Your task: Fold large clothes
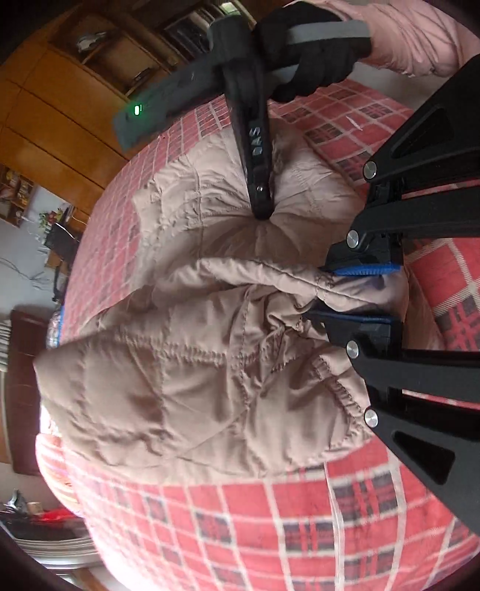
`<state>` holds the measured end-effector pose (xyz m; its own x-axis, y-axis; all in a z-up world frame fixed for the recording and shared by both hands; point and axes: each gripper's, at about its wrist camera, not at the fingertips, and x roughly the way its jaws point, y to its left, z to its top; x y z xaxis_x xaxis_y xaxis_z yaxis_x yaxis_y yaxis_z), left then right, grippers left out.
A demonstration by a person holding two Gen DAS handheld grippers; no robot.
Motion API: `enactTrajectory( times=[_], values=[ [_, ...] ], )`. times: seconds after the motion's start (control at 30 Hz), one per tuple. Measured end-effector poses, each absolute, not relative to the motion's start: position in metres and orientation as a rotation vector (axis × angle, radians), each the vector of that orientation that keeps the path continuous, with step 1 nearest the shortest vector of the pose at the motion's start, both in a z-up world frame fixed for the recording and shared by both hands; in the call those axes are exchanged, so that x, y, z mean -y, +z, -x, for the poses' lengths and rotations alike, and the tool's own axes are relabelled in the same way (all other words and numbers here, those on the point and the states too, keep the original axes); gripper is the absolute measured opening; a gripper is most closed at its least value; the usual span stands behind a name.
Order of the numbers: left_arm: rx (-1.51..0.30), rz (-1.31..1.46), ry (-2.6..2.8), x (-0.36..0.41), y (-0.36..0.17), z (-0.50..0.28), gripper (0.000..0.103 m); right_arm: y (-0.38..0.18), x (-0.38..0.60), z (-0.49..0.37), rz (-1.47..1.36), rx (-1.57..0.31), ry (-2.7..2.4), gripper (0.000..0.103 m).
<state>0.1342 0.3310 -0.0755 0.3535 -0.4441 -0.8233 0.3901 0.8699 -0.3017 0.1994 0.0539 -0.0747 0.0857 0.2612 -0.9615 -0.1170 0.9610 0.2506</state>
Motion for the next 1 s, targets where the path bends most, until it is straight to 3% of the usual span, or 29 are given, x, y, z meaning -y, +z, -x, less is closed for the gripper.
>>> enactTrajectory(
  times=[0.33,0.47,0.67,0.8,1.0],
  values=[
    [-1.041,0.058,-0.511,-0.327,-0.086,-0.130,0.019,-0.074,-0.056,-0.200,-0.134,-1.462,0.275,0.000],
    [-1.076,0.193,-0.676,-0.346,-0.073,-0.134,0.046,-0.076,-0.051,-0.204,-0.138,-1.465,0.280,0.000],
    [-1.056,0.431,-0.764,-0.403,-0.043,-0.137,0.046,-0.079,-0.038,-0.210,-0.143,-1.467,0.291,0.000],
    [-0.944,0.426,-0.617,-0.450,-0.023,-0.134,0.047,-0.078,-0.033,-0.215,-0.131,-1.466,0.294,0.000],
    [-0.999,0.303,-0.365,-0.478,-0.051,-0.146,0.046,-0.046,-0.045,-0.212,-0.170,-1.428,0.366,0.006]
  ],
)
